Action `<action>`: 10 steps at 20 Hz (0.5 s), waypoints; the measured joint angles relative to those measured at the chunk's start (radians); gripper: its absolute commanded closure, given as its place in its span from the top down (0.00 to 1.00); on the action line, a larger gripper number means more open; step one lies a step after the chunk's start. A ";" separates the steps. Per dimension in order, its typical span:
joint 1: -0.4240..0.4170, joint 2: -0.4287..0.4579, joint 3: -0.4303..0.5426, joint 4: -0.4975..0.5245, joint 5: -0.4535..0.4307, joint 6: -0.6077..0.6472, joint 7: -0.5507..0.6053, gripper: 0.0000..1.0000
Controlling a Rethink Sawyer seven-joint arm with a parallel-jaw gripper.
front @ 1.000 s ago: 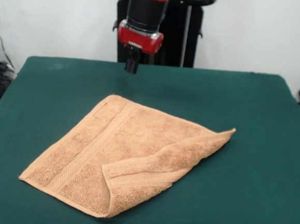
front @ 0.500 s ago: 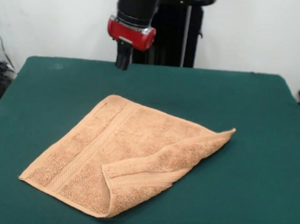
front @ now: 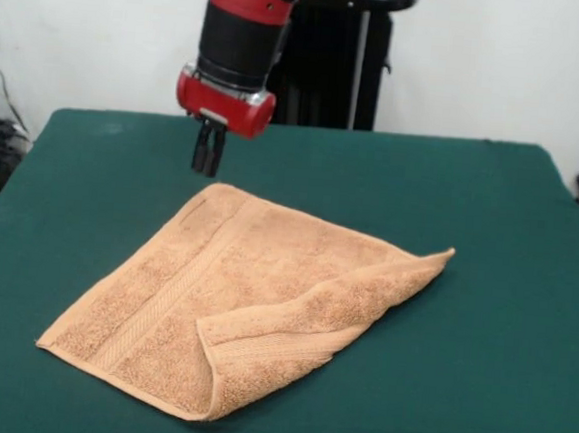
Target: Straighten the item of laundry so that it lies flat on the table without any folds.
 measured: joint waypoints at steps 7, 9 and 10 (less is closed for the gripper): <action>0.004 0.103 0.001 -0.077 0.000 -0.049 0.000 0.00; 0.007 0.139 0.001 -0.097 0.001 -0.068 0.000 0.00; 0.008 0.153 0.001 -0.102 0.000 -0.074 0.000 0.00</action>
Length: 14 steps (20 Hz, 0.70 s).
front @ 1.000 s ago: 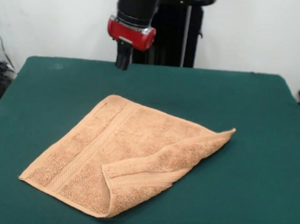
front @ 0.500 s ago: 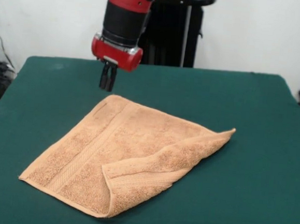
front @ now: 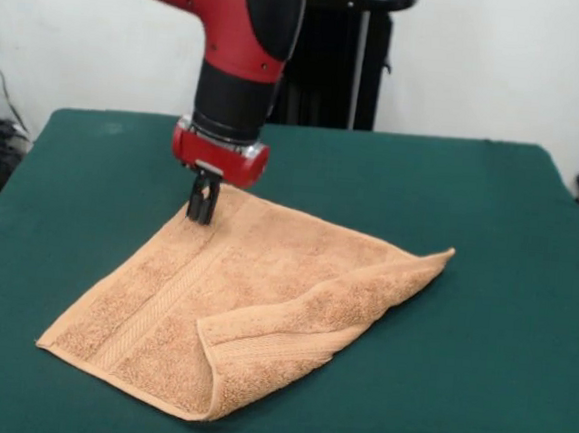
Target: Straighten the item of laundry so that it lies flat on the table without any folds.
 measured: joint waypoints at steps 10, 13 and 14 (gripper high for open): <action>0.009 0.022 -0.008 -0.012 0.000 -0.028 0.000 0.00; 0.007 0.024 -0.008 -0.013 0.000 -0.035 0.000 0.00; 0.005 0.025 -0.007 -0.013 0.000 -0.039 0.000 0.00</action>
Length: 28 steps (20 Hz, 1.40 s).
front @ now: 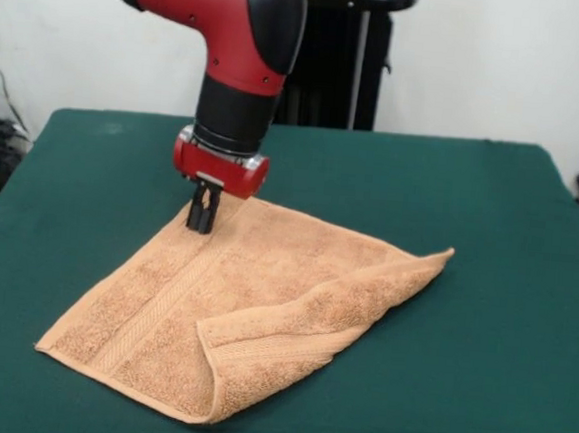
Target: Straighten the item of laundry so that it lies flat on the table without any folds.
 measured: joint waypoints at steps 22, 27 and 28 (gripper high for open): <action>-0.105 0.020 0.043 0.075 -0.145 -0.311 0.000 0.00; -0.119 0.034 0.044 0.093 -0.151 -0.387 0.000 0.00; -0.122 0.038 0.043 0.099 -0.150 -0.410 0.000 0.00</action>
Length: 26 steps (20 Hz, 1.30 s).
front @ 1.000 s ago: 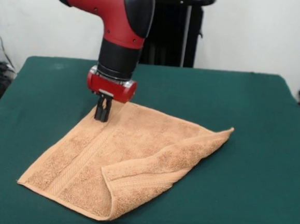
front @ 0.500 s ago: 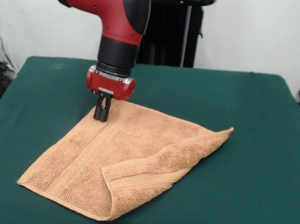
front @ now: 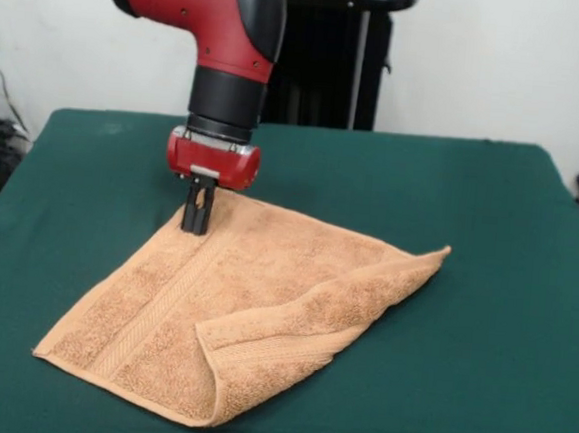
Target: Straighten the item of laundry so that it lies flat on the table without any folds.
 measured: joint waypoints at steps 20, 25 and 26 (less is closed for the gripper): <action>-0.035 -0.057 -0.012 0.090 0.001 0.064 0.000 0.00; -0.056 -0.126 -0.038 0.168 0.002 0.221 0.000 0.00; -0.061 -0.137 -0.041 0.179 0.001 0.244 0.000 0.00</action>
